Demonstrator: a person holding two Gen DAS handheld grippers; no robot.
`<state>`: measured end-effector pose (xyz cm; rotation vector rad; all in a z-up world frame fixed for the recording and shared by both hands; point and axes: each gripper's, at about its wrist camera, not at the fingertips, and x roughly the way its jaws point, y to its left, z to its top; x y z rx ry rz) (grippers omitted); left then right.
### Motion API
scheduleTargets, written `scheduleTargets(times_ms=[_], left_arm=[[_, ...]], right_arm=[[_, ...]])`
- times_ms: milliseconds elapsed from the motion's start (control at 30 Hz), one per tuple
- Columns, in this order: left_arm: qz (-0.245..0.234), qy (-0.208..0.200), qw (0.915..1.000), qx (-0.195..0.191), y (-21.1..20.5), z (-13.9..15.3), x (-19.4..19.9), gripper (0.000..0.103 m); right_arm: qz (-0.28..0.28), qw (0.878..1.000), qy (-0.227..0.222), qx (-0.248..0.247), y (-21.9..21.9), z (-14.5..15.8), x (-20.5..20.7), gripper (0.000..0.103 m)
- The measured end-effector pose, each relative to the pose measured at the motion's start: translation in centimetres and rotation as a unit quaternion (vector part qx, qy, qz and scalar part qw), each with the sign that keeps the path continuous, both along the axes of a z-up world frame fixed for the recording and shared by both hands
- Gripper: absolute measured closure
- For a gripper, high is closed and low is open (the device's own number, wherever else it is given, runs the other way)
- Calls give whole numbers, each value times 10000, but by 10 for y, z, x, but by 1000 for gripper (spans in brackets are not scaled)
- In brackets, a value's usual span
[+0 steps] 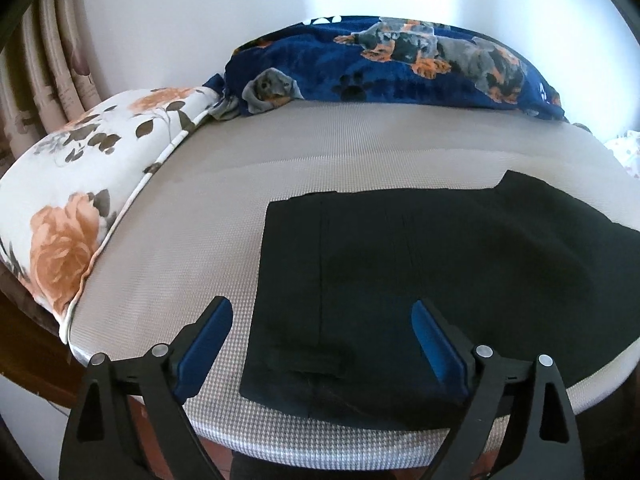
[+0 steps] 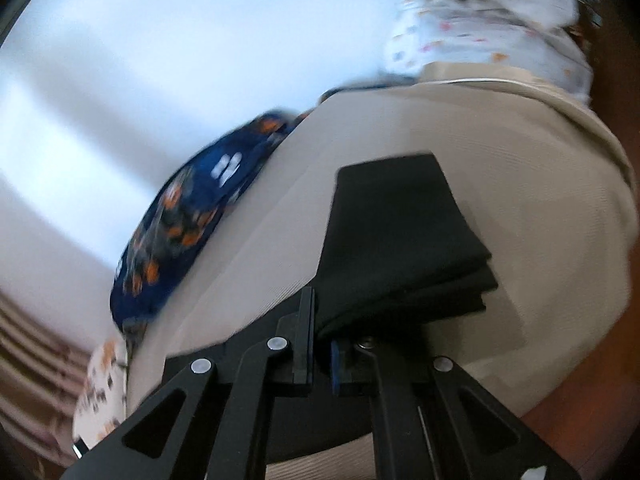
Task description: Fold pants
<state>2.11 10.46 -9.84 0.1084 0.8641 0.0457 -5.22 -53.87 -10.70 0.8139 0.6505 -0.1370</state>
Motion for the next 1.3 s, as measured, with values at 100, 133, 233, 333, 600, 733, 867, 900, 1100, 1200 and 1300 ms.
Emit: scheduleTargets(times_ms=[100, 133, 233, 333, 600, 733, 867, 900, 1100, 1200, 1300], left_arm=[[36, 41, 10000, 13, -1, -1, 0, 12], [44, 57, 10000, 7, -1, -2, 0, 12], [99, 56, 9999, 69, -1, -3, -1, 12], [136, 20, 9996, 231, -3, -4, -1, 12], [204, -33, 9988, 447, -5, -6, -2, 12], [227, -11, 9988, 430, -3, -6, -1, 12], [237, -15, 9988, 438, -3, -6, 0, 12], [234, 0, 9988, 434, -3, -6, 0, 12], [218, 78, 9988, 435, -2, -10, 1, 12], [226, 114, 9987, 434, -2, -11, 2, 12], [222, 137, 9988, 404, -1, -12, 3, 12]], right_arm=[[421, 9990, 160, -82, 36, -6, 14, 96], [558, 9982, 204, -119, 47, -8, 18, 96], [919, 9950, 325, -203, 76, -14, 26, 96], [1184, 9913, 461, -334, 101, -21, 33, 96], [1729, 9808, 608, -663, 150, -25, 48, 96], [1919, 9761, 652, -783, 166, -25, 50, 96], [2044, 9722, 701, -898, 179, -26, 52, 96], [2063, 9718, 702, -901, 182, -26, 52, 96], [2151, 9684, 744, -1017, 195, -27, 55, 96], [2187, 9671, 763, -1056, 199, -27, 55, 96], [2221, 9660, 789, -1064, 201, -29, 57, 96]])
